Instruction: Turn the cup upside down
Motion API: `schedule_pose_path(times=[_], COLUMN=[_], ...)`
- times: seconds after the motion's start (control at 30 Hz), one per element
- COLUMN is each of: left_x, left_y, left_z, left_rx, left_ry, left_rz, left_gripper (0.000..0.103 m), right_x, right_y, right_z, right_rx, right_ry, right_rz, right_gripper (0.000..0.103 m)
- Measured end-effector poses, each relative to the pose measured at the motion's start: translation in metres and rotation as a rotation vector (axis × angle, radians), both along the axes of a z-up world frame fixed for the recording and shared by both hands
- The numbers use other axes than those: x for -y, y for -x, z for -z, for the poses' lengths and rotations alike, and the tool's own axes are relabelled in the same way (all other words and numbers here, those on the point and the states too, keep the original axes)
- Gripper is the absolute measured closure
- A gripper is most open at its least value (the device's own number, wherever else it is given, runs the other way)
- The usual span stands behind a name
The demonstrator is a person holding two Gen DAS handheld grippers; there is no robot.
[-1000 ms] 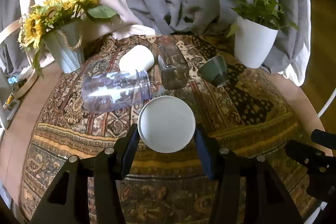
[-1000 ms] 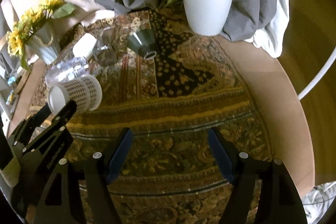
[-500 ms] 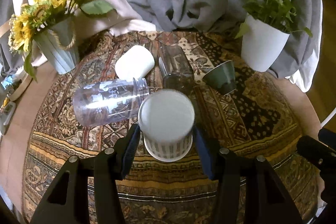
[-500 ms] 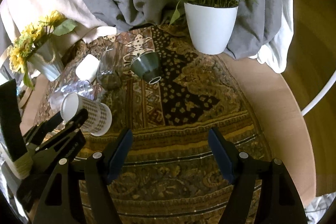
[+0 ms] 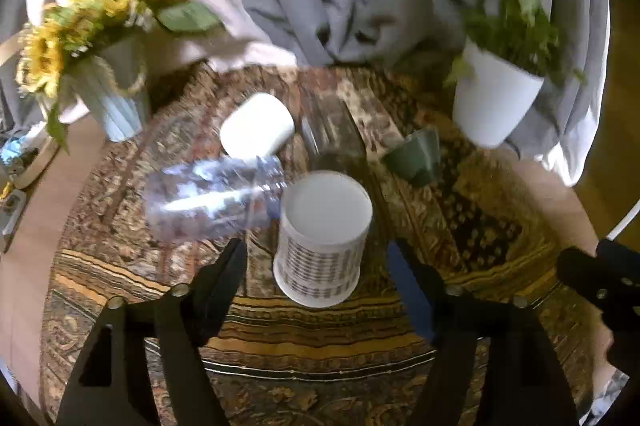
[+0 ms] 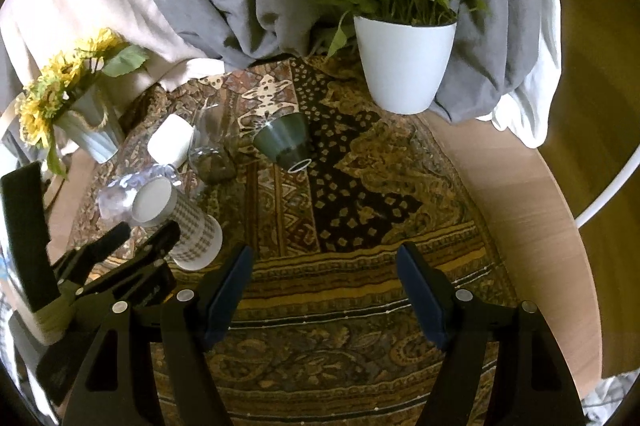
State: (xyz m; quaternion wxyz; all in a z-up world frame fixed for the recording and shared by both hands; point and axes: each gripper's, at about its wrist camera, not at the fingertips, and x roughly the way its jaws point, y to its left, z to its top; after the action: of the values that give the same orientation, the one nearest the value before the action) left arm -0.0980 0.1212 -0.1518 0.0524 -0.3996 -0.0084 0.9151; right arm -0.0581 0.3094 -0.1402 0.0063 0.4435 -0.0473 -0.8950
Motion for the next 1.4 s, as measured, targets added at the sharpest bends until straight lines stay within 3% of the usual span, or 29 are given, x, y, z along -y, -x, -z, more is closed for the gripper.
schedule_pose_path(times=[0.07,0.13,0.23,0.4,0.63,1.03,1.4], left_x=[0.008,0.015,0.028,0.044,0.068,0.098,0.115], left_y=[-0.008,-0.015,-0.028,-0.047,-0.065,-0.081,-0.093], left_z=[-0.014,-0.028,-0.052,-0.082,-0.109,-0.13,-0.146], left_rx=[-0.041,-0.08,-0.157,-0.254,-0.318,-0.332,-0.397], left_ry=[-0.007,-0.005,0.025,0.05,0.067,0.06,0.09], left_rz=[-0.024,-0.045,-0.079,-0.106,-0.145,-0.171,-0.193], left_gripper=[0.016,0.011,0.001,0.0,0.0,0.0,0.0], right_x=[0.003,0.006,0.013,0.03,0.05,0.077,0.092], right_y=[-0.003,-0.007,-0.013,-0.024,-0.04,-0.065,-0.081], right_z=[-0.005,-0.012,-0.024,-0.047,-0.071,-0.1,-0.114], right_rx=[-0.014,-0.033,-0.076,-0.154,-0.244,-0.344,-0.397], right_ry=[0.006,0.012,0.012,0.006,-0.004,-0.008,-0.021], right_rz=[-0.002,-0.001,-0.002,-0.009,-0.015,-0.031,-0.023], right_gripper=[0.029,0.029,0.021,0.013,0.008,0.007,0.007])
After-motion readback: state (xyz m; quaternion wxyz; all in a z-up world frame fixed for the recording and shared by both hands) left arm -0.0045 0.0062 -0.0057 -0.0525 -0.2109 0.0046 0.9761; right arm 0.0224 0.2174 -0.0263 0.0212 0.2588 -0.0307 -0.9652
